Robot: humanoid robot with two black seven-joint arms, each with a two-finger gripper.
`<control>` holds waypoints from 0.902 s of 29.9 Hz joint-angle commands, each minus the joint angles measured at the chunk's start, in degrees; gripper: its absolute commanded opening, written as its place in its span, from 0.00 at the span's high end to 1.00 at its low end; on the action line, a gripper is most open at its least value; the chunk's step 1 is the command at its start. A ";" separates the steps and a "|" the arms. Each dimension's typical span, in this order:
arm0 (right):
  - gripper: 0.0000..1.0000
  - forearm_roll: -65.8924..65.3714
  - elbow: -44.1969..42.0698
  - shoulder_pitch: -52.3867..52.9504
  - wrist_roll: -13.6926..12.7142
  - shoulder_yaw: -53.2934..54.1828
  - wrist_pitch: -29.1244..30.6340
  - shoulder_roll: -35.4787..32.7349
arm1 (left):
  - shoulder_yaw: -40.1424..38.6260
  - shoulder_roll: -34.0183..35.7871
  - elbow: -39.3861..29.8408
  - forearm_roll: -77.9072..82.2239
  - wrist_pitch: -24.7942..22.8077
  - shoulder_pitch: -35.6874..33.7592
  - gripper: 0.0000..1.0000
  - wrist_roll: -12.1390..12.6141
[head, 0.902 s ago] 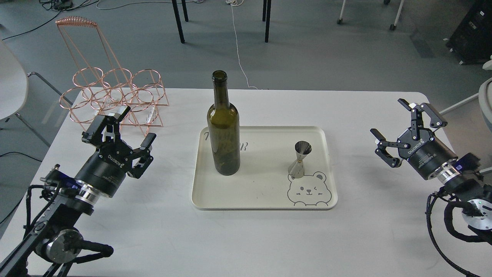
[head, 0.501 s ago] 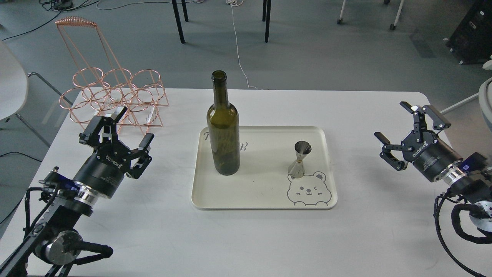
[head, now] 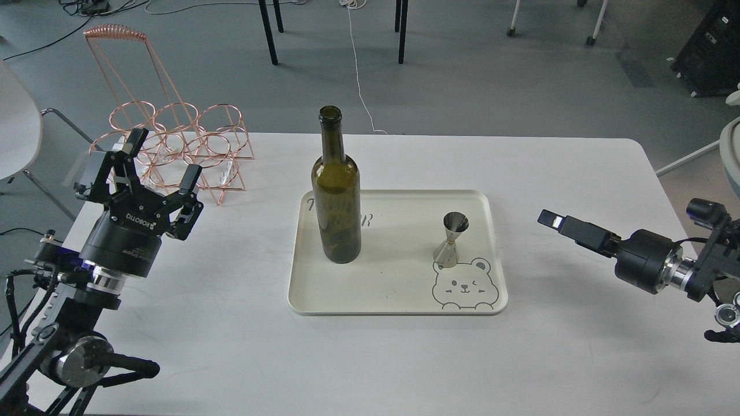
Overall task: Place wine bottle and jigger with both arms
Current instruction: 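Move the right gripper toward the metal jigger on the tray, then grasp the metal jigger with the right gripper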
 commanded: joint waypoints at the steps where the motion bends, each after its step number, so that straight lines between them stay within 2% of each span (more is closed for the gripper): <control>1: 0.01 -12.05 -3.69 0.94 -0.01 -2.56 -9.23 4.29 | 0.03 -0.25 -0.42 -0.01 -0.02 0.15 0.02 -0.08; 8: 0.01 -28.77 -12.14 2.17 -0.01 -2.82 -18.90 13.52 | 0.03 -0.16 -0.60 -0.01 -0.02 0.06 0.02 -0.08; 13: 0.01 -35.54 -12.84 2.61 -0.01 -3.17 -19.17 17.30 | 0.03 -0.16 -0.77 -0.01 -0.02 0.15 0.02 -0.17; 21: 0.03 -36.17 -19.87 6.48 -0.01 -6.69 -20.05 23.72 | -0.06 0.10 -0.95 -0.10 -0.11 0.33 0.02 -0.17; 26: 0.10 -35.99 -23.21 7.18 -0.01 -6.60 -20.90 27.76 | -0.06 0.19 -1.39 -0.01 -0.11 0.59 0.02 -0.17; 27: 0.14 -35.90 -23.48 7.18 -0.01 -6.60 -20.90 28.55 | -0.06 0.19 -1.39 -0.09 -0.11 0.59 0.02 -0.17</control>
